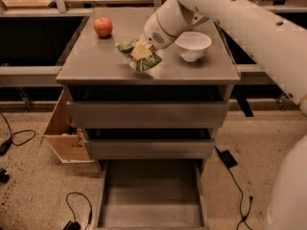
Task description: Place green jalapeno chip bag into bottom drawer
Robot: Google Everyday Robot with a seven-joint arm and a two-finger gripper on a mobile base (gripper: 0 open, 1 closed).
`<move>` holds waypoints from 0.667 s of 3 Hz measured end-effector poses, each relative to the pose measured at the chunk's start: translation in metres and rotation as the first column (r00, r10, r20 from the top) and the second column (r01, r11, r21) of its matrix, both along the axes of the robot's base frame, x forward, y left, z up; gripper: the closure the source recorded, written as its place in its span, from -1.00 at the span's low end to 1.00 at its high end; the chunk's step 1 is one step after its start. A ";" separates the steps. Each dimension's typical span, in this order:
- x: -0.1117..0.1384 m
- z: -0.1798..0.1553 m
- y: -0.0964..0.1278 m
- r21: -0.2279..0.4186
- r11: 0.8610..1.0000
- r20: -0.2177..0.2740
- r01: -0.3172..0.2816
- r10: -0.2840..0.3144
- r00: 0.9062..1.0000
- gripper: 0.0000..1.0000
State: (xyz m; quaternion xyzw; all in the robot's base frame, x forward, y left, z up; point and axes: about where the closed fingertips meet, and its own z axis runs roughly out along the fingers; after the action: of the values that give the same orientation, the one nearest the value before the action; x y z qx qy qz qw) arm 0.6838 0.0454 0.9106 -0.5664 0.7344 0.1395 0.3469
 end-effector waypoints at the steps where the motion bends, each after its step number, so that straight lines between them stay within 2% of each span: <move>1: -0.050 0.020 -0.033 -0.070 0.997 -0.033 0.013 -0.015 0.999 1.00; 2: -0.096 0.014 -0.062 -0.060 0.997 -0.085 0.043 -0.048 0.995 1.00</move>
Offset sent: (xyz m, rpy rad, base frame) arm -0.1618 -0.1449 -0.0243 0.0021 0.2003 -0.1747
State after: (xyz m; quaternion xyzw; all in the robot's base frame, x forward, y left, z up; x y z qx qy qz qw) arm 0.5878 -0.0170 0.9242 -0.5529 0.7651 0.1348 0.3014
